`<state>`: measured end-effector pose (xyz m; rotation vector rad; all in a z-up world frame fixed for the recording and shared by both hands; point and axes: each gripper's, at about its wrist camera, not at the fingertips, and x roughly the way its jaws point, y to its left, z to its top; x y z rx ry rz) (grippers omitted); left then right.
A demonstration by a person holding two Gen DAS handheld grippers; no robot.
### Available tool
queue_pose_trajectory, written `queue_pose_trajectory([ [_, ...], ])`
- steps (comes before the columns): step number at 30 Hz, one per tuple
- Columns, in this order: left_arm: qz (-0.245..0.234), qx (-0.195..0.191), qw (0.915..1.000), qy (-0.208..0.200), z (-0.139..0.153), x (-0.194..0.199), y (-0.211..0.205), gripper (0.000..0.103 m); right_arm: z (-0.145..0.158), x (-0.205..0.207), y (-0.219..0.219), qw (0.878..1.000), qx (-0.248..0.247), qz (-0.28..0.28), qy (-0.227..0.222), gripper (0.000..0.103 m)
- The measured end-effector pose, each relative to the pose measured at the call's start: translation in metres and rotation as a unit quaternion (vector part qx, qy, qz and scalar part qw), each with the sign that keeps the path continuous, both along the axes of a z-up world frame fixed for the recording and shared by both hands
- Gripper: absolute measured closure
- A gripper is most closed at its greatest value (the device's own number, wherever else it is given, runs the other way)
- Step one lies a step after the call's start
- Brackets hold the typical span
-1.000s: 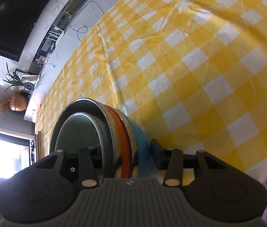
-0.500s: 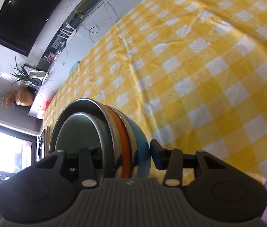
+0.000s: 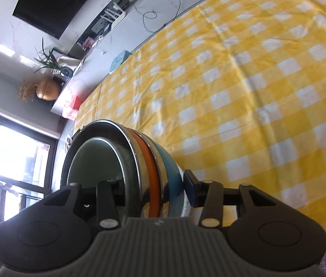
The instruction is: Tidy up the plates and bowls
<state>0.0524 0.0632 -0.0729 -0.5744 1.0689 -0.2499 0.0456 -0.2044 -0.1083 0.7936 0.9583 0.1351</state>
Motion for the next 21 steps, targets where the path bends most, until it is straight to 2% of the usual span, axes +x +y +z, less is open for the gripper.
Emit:
queue_pose_trajectory([
  [9, 0.037, -0.008, 0.999, 0.023, -0.017, 0.004, 0.033, 0.047, -0.015, 0.02, 0.031, 0.999, -0.003, 0.029, 0.025, 0.059],
  [21, 0.044, -0.013, 0.9981, 0.041, -0.031, 0.01, 0.042, 0.047, -0.026, 0.032, 0.043, 0.998, -0.011, 0.037, 0.043, 0.059],
])
